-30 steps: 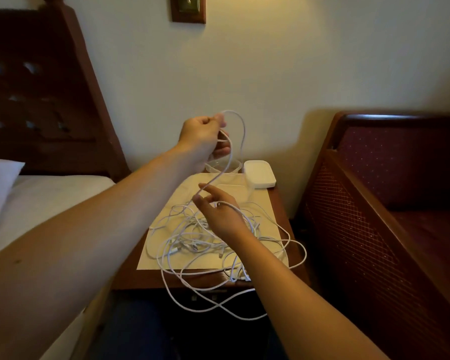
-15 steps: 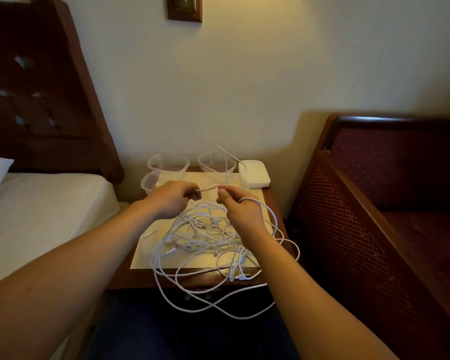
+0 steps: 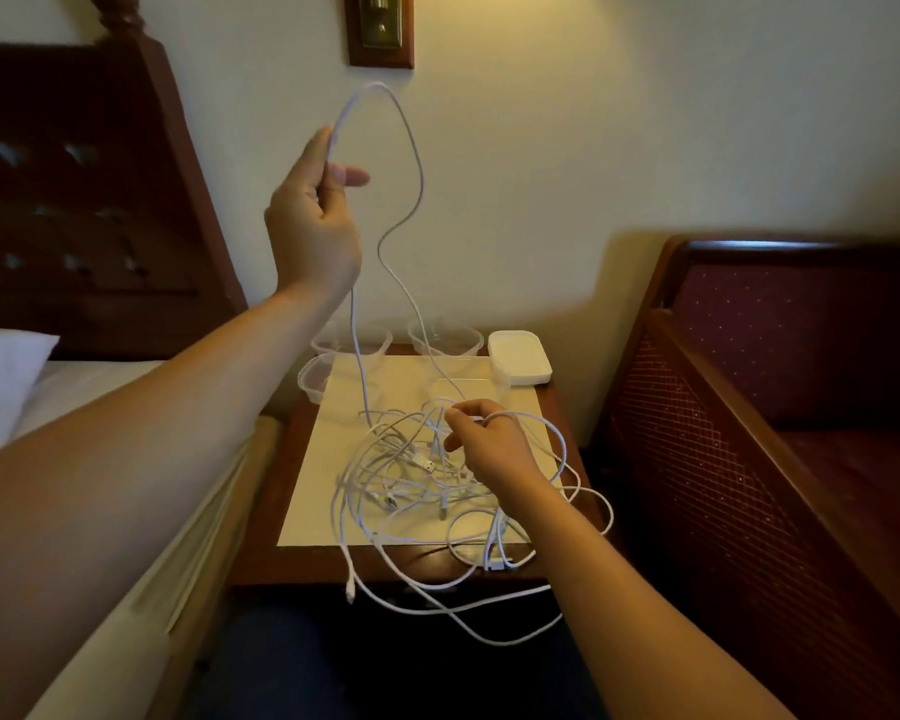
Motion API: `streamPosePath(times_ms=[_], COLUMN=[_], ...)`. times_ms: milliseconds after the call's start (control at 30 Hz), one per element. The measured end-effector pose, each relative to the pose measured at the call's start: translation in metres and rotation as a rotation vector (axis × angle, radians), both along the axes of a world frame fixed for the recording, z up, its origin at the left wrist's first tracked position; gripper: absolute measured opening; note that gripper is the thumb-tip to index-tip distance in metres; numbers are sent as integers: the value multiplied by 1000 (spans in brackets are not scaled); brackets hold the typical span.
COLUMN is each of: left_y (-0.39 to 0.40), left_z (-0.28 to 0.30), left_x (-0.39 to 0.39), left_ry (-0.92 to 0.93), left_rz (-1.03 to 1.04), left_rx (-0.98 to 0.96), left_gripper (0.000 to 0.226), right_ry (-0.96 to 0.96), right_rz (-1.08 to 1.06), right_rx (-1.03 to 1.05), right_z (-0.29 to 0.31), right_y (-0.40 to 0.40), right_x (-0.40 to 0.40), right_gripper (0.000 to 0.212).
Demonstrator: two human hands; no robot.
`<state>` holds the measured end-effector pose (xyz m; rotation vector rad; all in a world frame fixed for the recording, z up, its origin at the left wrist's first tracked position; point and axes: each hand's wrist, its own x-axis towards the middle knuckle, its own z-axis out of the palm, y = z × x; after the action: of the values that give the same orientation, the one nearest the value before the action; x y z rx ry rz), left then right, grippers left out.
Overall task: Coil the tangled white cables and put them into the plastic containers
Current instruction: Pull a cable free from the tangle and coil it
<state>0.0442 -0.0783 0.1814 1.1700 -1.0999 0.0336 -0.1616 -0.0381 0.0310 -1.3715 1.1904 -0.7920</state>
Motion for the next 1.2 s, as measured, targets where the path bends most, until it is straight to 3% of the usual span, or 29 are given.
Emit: streamPosePath(times_ms=[133,267,333,400,533,800,967,1100,1200], left_y=[1,0,0,0,5,3,1,10,19], left_z=[8,-3,-11,-17,-27,-38,-1,5,-8], left_x=[-10,-19,-21,-19,4,39,49,35,24], left_ry=[18,26,54,73,92,135,187,-51,-229], left_rz=[-27,-100,-116,-102,-10,122,252,168,-1], left_rx=[-52,57,87,118,155,152,99,299,581], left_gripper=[40,39,39,38,38,38,40,39,36], right_ry=[-39,422,603,726,861,977,1013,1038,955], right_rz=[101,285,377,414,412,339,296,251,238], right_rx=[-47,-368,-491,-558,-548,-392,-376,-265,-192], right_z=[13,5,-9,-25,-37,-50,-57,-57,-52], right_y=[11,16,19,16,6,1,5,2,-4], right_x=[-4,13,31,45,47,33,30,32,39], right_gripper=[32,68,66,50,27,29,26,22,20])
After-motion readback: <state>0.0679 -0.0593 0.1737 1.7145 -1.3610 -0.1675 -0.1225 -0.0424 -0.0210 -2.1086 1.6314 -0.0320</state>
